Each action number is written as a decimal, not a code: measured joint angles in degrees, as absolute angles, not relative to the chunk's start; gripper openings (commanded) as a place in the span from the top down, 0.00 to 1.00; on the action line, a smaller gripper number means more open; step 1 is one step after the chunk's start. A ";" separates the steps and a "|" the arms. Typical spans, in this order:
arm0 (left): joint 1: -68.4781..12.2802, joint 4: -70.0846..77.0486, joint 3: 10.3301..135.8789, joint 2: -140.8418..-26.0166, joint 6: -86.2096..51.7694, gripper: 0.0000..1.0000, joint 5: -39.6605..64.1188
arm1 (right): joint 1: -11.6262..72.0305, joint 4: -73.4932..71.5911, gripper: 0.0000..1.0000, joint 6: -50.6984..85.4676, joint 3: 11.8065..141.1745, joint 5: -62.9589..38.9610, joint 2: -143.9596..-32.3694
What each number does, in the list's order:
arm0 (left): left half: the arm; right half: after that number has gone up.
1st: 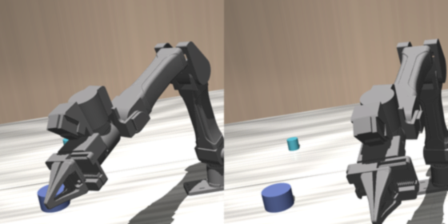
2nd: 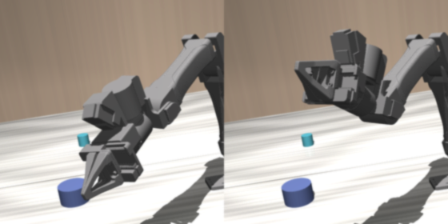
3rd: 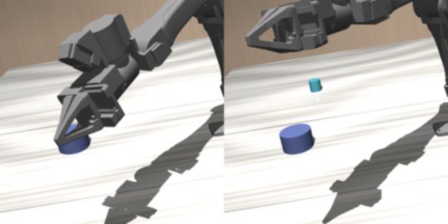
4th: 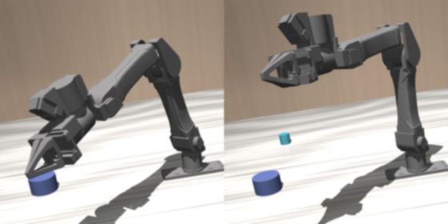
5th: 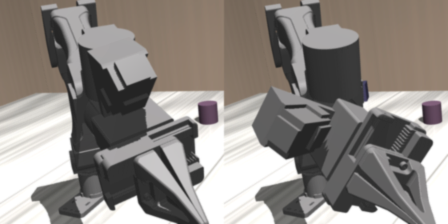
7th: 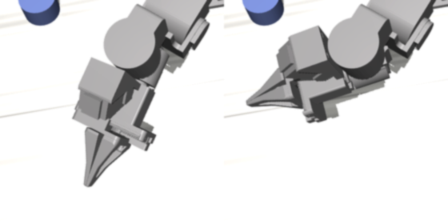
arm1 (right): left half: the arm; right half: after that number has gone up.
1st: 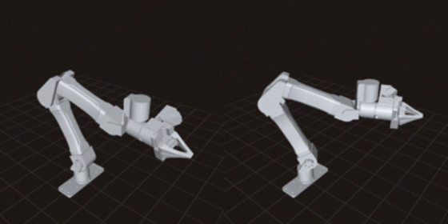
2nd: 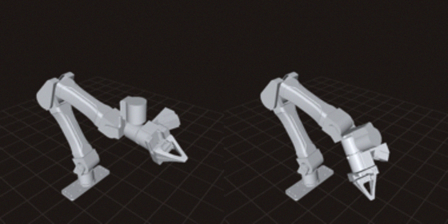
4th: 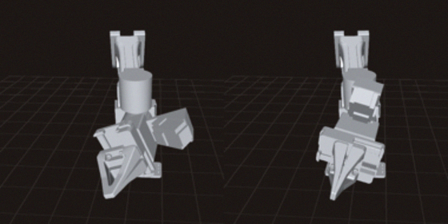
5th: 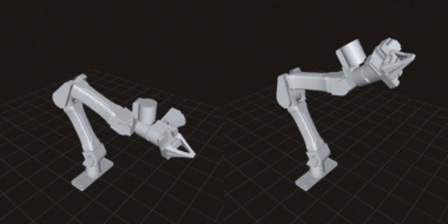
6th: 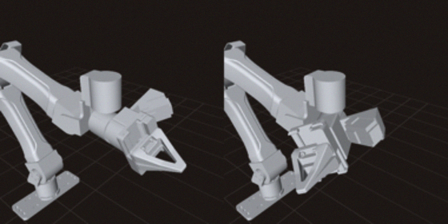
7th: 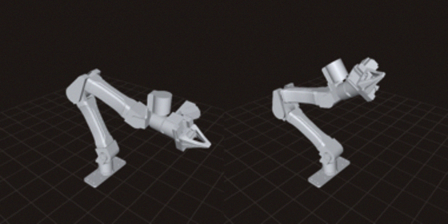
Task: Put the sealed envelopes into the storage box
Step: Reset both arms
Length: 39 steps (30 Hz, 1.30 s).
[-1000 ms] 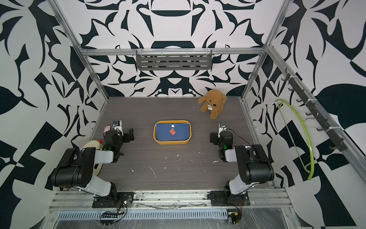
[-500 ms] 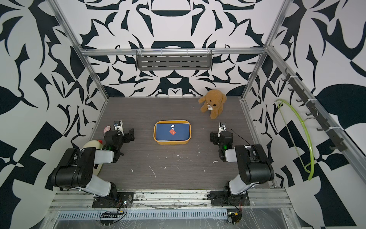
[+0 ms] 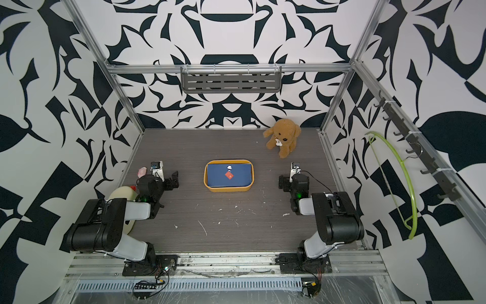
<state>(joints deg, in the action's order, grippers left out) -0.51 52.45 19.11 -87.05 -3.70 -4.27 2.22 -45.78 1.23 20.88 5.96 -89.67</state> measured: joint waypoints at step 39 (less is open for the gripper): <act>0.01 48.77 21.43 -88.05 -2.76 0.01 0.05 | 2.22 -46.15 0.00 1.23 20.95 5.72 -89.69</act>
<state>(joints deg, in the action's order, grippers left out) 0.01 48.77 21.43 -88.05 -2.76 0.05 2.22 -46.15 1.23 20.95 5.72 -89.69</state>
